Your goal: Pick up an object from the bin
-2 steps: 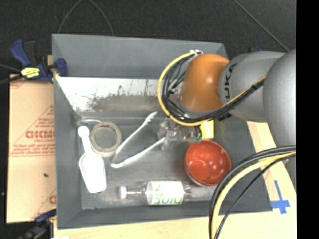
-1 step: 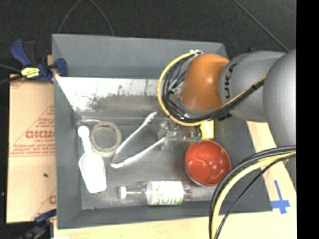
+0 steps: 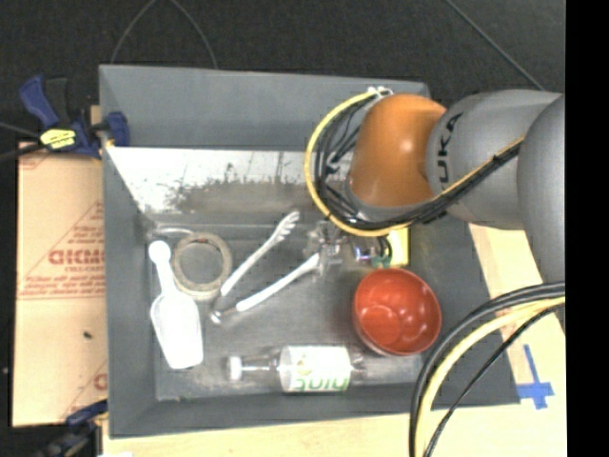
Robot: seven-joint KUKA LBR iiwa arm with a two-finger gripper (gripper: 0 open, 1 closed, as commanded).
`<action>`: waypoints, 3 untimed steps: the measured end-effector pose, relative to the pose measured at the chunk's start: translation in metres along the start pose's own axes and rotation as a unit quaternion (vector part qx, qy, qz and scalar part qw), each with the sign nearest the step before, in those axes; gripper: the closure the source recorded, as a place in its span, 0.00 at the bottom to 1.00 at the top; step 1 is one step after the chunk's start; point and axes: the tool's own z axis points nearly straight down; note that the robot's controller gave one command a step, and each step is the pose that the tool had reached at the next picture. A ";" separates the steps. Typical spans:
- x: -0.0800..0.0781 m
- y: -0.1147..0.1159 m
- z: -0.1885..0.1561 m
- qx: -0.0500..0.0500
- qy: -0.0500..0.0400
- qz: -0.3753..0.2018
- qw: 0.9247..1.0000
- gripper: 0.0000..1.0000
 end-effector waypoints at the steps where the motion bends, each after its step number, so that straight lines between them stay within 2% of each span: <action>1: 0.004 0.001 -0.017 0.000 -0.003 0.001 1.000 1.00; 2: 0.002 0.001 -0.019 0.000 -0.002 -0.002 1.000 1.00; 3: 0.053 -0.036 -0.081 0.002 -0.004 -0.005 1.000 1.00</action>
Offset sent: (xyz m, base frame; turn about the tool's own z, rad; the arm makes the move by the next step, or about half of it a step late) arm 0.0034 0.0010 0.0278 -0.0227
